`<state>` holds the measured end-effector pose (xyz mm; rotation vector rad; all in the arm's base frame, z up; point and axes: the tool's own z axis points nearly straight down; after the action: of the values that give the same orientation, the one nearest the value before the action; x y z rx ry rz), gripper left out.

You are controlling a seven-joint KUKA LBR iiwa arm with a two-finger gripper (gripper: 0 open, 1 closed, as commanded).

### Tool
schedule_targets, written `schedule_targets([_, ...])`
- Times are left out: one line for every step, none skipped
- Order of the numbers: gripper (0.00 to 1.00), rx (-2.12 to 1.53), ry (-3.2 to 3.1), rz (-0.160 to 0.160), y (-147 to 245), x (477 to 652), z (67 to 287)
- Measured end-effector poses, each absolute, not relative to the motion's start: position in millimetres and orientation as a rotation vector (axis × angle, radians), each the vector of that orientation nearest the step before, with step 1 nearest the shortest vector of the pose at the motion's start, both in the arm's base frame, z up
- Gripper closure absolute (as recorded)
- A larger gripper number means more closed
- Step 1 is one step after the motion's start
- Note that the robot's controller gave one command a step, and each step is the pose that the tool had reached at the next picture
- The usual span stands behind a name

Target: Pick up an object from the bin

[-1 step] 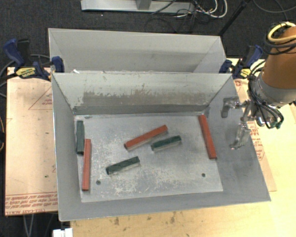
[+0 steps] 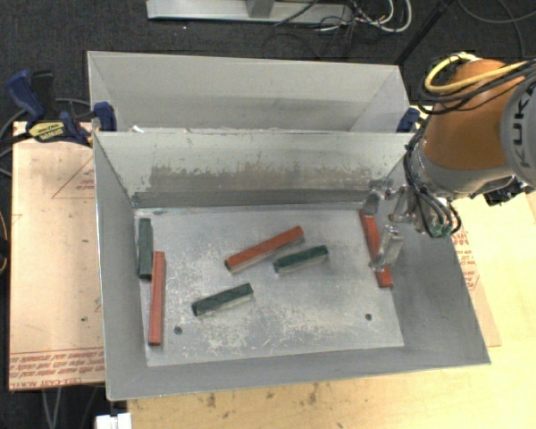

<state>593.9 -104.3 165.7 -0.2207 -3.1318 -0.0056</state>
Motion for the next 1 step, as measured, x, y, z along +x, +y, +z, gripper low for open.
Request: schedule_targets([0.0,0.104,-3.137,-0.006,-23.3,551.4,123.4])
